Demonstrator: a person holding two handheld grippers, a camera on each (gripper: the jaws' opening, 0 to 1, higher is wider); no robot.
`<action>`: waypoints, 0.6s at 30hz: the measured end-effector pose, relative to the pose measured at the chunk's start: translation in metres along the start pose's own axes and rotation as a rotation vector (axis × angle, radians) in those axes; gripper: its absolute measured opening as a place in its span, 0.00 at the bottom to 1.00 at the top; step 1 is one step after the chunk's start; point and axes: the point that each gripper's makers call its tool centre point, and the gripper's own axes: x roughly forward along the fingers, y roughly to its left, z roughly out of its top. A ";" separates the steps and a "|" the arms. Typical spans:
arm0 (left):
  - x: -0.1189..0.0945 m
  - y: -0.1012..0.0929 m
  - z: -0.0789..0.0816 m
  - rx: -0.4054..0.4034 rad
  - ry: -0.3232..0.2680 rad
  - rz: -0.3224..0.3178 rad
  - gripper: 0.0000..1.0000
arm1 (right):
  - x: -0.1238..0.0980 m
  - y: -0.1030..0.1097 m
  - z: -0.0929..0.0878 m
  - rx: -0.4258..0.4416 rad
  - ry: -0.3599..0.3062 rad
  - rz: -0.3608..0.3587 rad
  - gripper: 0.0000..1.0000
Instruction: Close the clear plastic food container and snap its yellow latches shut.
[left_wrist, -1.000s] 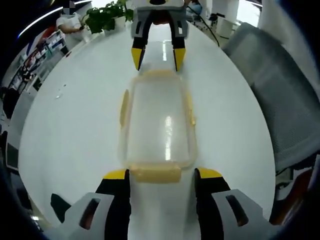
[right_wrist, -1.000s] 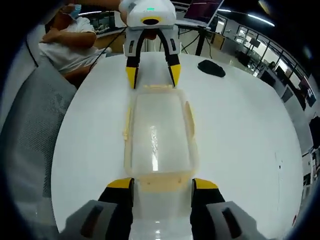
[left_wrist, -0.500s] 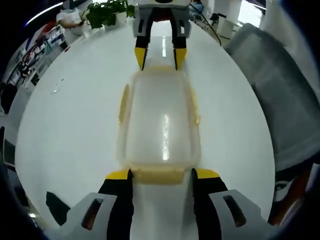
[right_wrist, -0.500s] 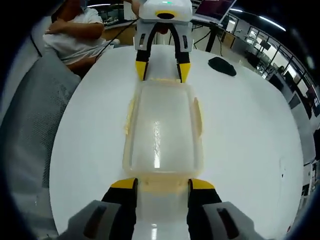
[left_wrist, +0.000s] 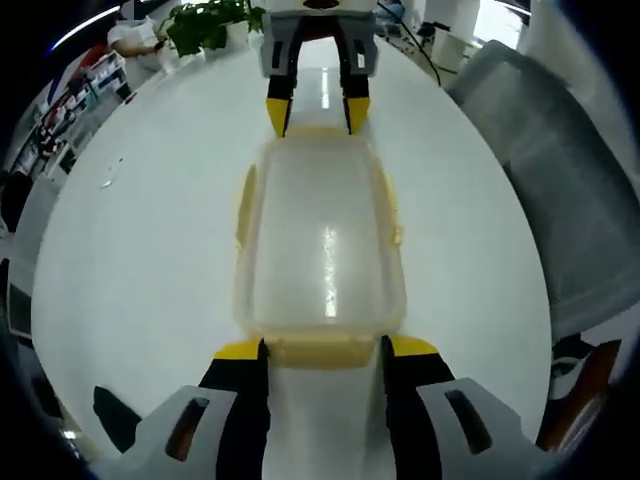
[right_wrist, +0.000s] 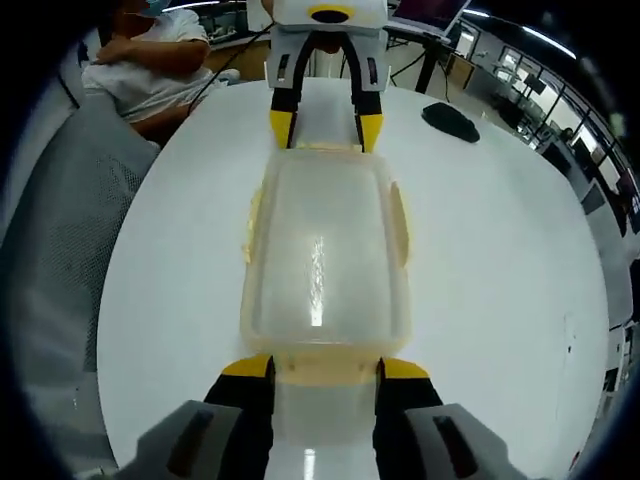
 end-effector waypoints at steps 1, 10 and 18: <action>0.000 0.000 0.000 -0.007 0.000 0.002 0.44 | 0.000 0.000 0.000 0.004 0.003 0.001 0.37; 0.000 -0.002 -0.002 -0.024 0.007 0.013 0.37 | 0.000 0.001 0.001 -0.014 0.005 0.002 0.36; -0.008 -0.008 -0.005 -0.029 0.031 0.005 0.37 | -0.010 0.006 0.010 -0.044 -0.017 -0.006 0.36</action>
